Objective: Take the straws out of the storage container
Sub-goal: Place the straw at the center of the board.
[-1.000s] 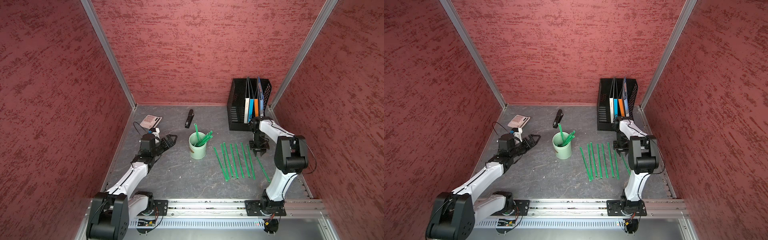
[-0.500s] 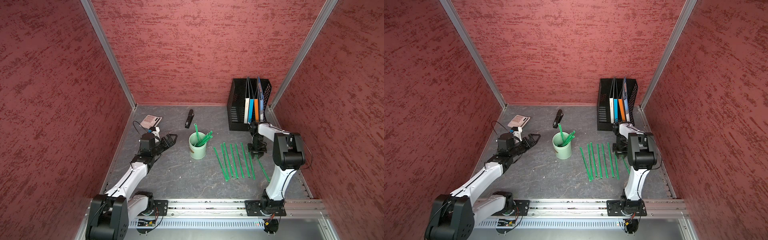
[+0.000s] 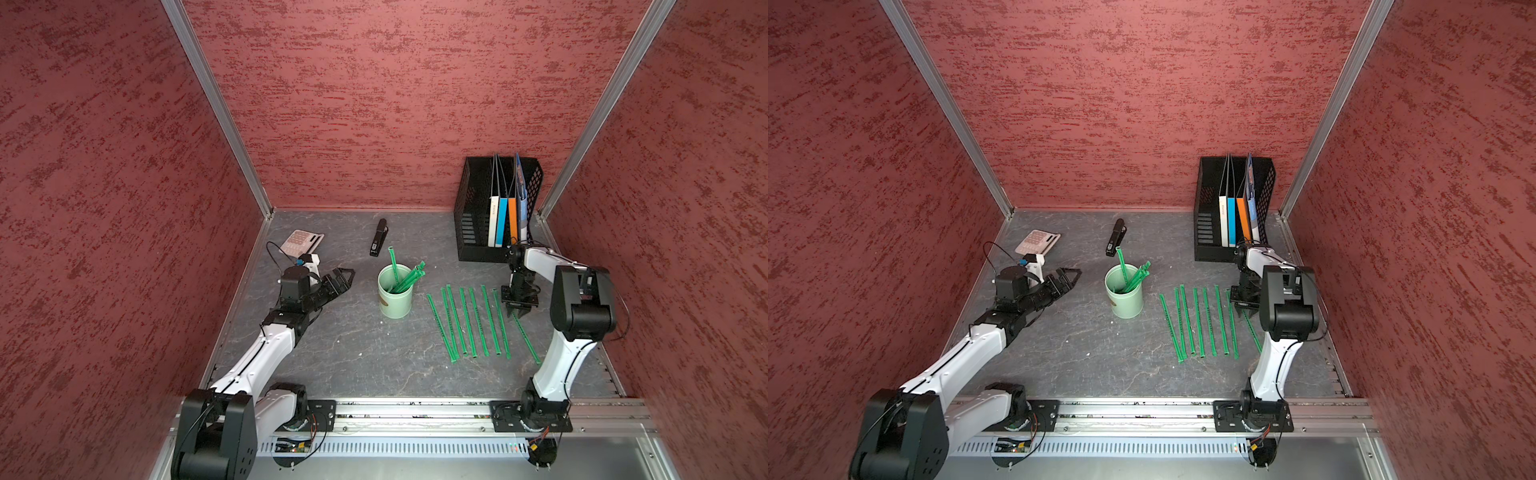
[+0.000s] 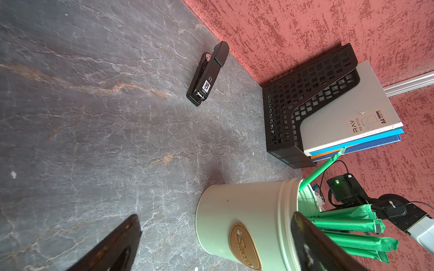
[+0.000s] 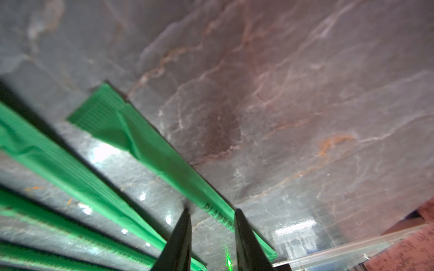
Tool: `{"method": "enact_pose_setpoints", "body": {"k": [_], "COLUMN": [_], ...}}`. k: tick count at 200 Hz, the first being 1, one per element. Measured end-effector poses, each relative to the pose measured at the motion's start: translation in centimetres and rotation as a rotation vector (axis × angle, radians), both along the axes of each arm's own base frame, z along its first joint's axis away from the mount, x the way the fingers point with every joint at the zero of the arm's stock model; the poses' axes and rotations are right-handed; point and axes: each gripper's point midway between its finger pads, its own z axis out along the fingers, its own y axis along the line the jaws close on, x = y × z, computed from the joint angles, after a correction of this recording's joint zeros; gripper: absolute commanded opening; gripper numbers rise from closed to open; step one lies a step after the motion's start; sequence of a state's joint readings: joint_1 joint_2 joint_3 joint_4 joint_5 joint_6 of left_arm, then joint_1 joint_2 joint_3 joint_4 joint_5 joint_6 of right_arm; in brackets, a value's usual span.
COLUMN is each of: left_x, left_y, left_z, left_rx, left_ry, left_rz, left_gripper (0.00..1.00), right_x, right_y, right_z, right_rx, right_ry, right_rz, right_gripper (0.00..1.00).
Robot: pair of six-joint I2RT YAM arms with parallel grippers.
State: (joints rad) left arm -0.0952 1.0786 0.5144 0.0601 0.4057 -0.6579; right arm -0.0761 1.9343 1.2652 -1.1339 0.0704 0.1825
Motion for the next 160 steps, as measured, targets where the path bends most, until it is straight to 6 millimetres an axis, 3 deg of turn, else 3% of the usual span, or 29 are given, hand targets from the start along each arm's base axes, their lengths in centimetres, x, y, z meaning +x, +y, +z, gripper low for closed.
{"method": "enact_pose_setpoints", "body": {"k": [100, 160], "left_x": [-0.2, -0.3], "left_y": [0.1, 0.1], "left_z": [-0.1, -0.2], "left_rx": [0.003, 0.008], "left_ry": [0.007, 0.016], "left_rz": [0.003, 0.004], "left_gripper": [1.0, 1.0], "right_x": [0.1, 1.7], "right_y": [0.3, -0.2], "right_z": [-0.1, -0.1], "right_rx": [0.085, 0.092], "right_ry": [-0.009, -0.032], "right_rz": [-0.059, -0.078], "right_gripper": [0.17, 0.16]}}
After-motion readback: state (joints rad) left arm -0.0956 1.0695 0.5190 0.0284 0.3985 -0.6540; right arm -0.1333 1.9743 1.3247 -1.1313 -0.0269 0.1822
